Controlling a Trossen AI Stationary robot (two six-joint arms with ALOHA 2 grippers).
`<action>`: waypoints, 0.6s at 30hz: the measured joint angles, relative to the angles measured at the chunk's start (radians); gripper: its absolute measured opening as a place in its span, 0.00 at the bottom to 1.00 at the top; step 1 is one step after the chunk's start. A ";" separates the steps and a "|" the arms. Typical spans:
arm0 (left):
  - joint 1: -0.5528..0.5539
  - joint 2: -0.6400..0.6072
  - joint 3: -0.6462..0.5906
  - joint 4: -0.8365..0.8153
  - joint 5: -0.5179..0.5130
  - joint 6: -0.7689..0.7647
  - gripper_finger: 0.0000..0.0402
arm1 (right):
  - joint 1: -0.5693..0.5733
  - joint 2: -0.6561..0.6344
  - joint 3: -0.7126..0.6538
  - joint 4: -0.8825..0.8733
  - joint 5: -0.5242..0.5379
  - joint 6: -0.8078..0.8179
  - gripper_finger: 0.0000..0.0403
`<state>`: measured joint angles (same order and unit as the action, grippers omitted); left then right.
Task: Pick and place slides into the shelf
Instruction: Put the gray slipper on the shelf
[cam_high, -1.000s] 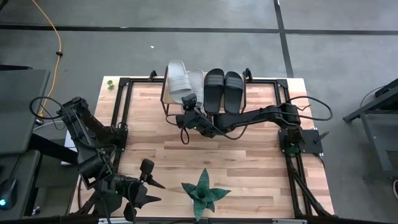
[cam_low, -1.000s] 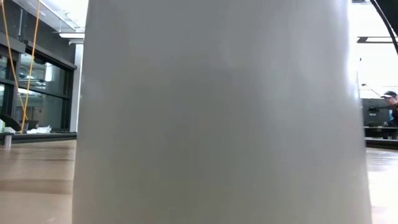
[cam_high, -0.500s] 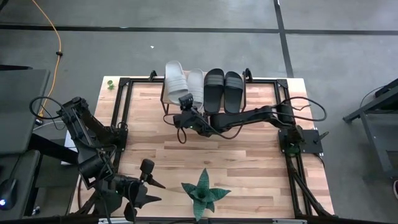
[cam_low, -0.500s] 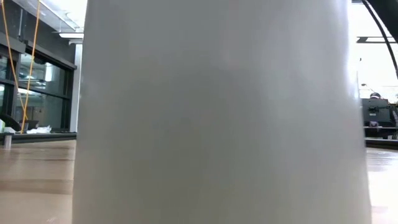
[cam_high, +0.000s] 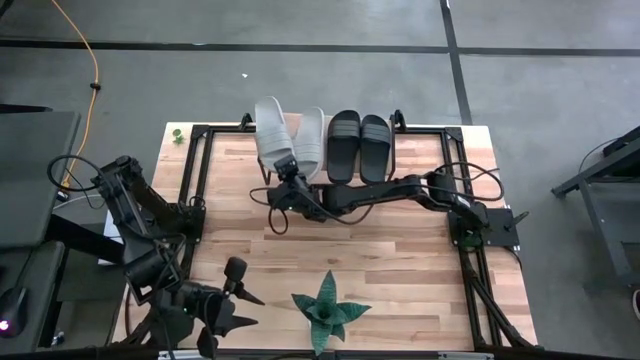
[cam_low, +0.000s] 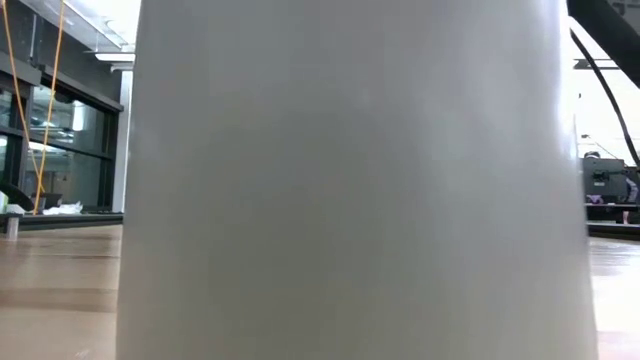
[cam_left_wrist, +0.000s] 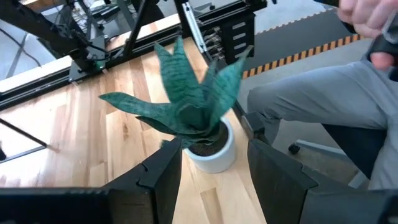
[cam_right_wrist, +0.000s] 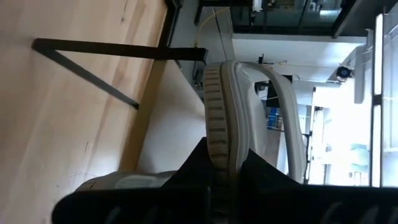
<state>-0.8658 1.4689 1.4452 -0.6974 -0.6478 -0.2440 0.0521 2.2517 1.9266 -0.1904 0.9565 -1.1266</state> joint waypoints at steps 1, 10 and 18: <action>-0.003 0.000 0.000 0.000 0.000 0.000 0.42 | 0.000 0.000 0.003 -0.003 -0.002 0.000 0.01; -0.065 -0.001 0.000 0.000 -0.067 0.000 0.42 | 0.000 0.002 0.012 -0.017 -0.008 -0.016 0.01; -0.099 -0.004 0.000 0.001 -0.135 -0.008 0.42 | 0.001 0.002 0.012 -0.091 0.009 0.004 0.01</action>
<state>-0.9652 1.4647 1.4452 -0.6964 -0.7826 -0.2517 0.0528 2.2536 1.9385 -0.2815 0.9658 -1.1224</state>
